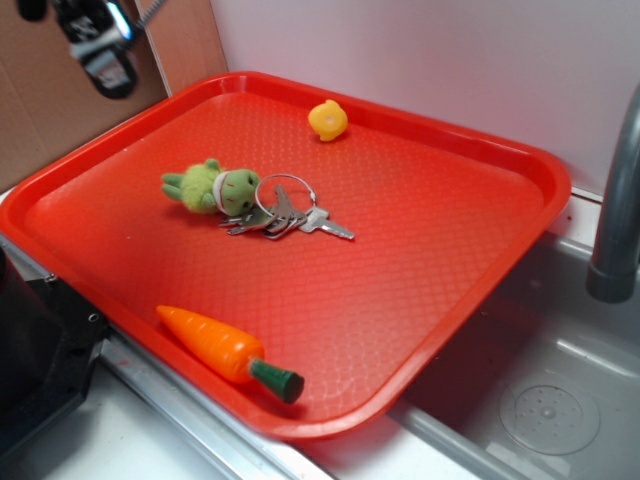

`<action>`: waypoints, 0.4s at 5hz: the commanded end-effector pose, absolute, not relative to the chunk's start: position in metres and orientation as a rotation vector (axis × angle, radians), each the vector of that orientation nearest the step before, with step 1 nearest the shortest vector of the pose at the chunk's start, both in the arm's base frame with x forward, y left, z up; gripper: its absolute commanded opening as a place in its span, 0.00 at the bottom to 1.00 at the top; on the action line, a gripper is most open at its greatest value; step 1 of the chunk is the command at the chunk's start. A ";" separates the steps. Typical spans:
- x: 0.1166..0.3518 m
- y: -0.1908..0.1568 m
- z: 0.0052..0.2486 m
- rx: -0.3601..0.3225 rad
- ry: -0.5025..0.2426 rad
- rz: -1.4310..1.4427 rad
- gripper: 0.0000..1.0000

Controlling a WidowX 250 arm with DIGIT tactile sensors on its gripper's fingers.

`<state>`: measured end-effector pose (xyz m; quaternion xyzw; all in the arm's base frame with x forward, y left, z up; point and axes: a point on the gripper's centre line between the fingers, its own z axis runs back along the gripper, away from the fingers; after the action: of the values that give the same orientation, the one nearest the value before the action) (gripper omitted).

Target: Grab the green animal.

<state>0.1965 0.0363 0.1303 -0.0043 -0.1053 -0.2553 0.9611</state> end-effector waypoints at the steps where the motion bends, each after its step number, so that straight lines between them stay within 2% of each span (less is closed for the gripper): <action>1: 0.221 0.036 0.086 0.043 -0.199 -0.614 1.00; 2: 0.223 0.031 0.068 0.036 -0.176 -0.668 1.00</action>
<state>0.2162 0.0361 0.0601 0.0118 -0.0744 -0.3121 0.9470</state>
